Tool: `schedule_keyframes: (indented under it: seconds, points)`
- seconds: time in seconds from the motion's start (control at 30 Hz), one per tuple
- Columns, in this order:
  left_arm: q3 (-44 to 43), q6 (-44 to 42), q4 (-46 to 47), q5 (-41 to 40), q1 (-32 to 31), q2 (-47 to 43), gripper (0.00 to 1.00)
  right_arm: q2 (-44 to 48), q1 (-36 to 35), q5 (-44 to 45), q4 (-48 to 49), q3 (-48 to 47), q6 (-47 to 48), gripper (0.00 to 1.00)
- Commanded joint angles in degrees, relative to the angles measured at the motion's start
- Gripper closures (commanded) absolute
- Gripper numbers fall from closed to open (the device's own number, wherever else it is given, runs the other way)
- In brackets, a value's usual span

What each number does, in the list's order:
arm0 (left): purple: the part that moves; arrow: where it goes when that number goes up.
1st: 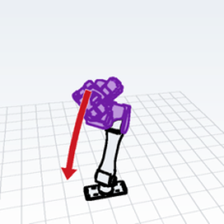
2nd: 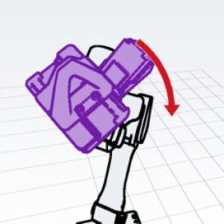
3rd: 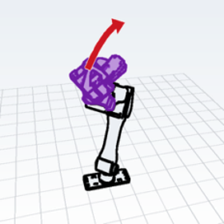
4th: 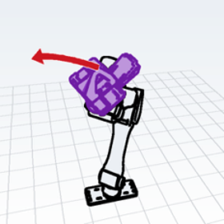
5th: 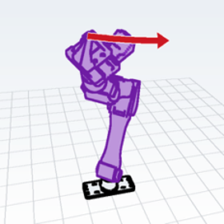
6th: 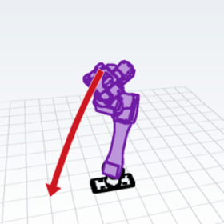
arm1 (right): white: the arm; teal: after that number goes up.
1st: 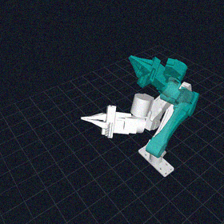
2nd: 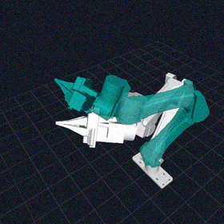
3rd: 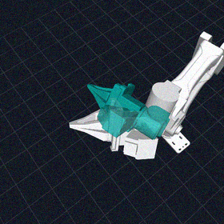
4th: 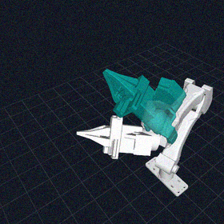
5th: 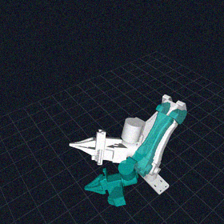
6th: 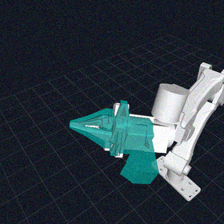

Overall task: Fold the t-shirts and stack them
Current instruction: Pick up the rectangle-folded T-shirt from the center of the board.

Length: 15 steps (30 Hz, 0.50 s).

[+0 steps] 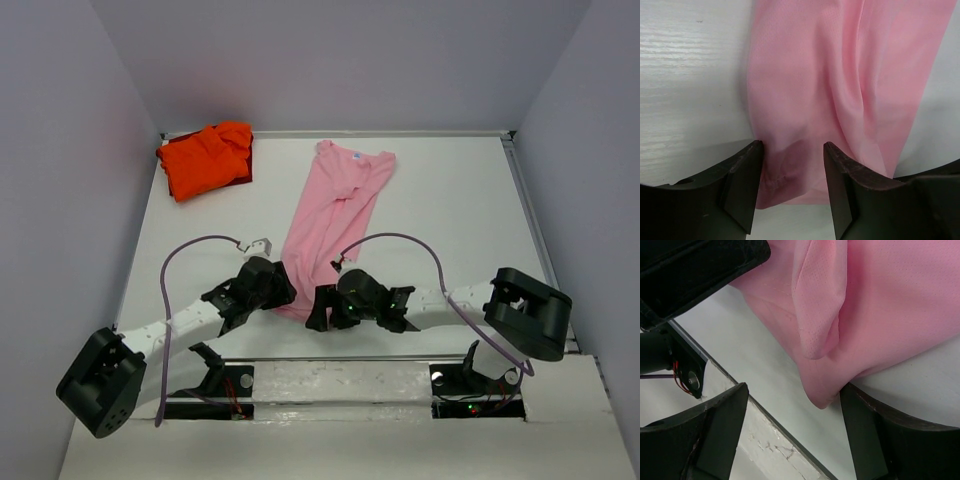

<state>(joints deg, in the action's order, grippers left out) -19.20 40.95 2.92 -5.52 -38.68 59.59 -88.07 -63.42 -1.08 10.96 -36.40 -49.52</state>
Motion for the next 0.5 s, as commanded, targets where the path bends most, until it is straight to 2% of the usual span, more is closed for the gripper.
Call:
schedule_keyframes:
  seconds: [0.0, 0.27, 0.37, 0.47]
  points:
    - [-1.4, -1.1, 1.2, 2.1, -0.5, -0.4, 0.40, -2.8, -0.7, 0.7, -4.1, 0.1, -1.0, 0.21]
    - [-1.5, 1.2, -1.8, 2.4, -2.2, -2.8, 0.36, -2.5, -0.7, 3.9, -4.7, -0.2, -1.1, 0.21]
    - [-1.6, 2.6, -2.8, 1.1, -3.7, -3.7, 0.36, -1.8, -0.7, 5.1, -4.9, 0.3, -1.2, 0.25]
    - [-1.0, 4.3, -2.8, 0.8, -5.4, -4.7, 0.44, -1.4, -0.7, 6.4, -5.8, 0.5, -1.1, 0.37]
